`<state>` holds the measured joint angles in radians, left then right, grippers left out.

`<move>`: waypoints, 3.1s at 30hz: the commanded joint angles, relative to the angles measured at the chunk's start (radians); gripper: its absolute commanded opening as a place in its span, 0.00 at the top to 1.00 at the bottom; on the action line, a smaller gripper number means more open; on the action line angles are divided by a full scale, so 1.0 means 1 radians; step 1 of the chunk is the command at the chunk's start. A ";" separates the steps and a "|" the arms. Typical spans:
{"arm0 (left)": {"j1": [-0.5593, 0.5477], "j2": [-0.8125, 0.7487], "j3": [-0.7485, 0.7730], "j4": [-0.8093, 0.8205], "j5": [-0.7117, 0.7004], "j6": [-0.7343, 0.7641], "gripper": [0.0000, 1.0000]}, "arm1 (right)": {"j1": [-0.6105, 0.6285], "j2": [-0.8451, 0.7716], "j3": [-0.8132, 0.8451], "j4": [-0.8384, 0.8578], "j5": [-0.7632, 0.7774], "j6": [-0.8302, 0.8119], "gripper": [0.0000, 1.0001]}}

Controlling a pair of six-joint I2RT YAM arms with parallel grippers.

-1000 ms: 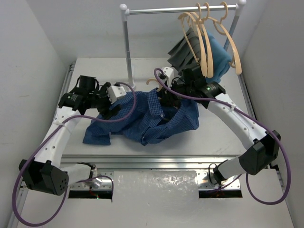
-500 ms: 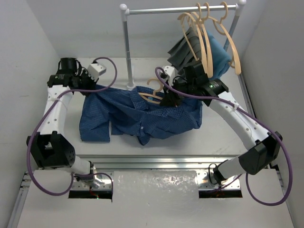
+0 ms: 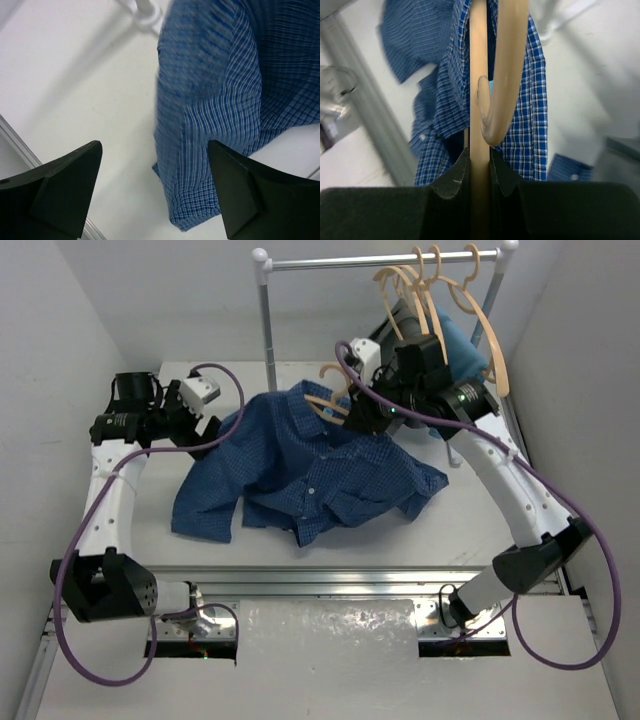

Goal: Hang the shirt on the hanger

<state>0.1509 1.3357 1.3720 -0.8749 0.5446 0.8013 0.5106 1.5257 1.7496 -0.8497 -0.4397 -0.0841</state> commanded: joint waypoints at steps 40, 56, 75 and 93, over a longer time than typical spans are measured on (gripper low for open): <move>-0.001 -0.128 -0.063 0.185 0.143 -0.134 0.14 | -0.096 0.357 0.556 0.584 0.794 0.102 1.00; -0.001 -0.153 -0.097 0.174 0.150 -0.132 0.15 | -0.138 0.494 0.579 0.598 0.765 0.182 1.00; -0.002 -0.148 -0.113 0.172 0.160 -0.129 0.15 | -0.149 0.565 0.643 0.596 0.748 0.270 1.00; -0.001 -0.187 -0.157 0.155 0.144 -0.126 0.15 | -0.179 0.571 0.538 0.476 0.642 0.368 1.00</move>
<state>0.1505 1.1812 1.2213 -0.7364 0.6746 0.6758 0.3492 2.0991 2.3436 -0.3580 0.2276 0.2592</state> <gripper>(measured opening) 0.849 0.147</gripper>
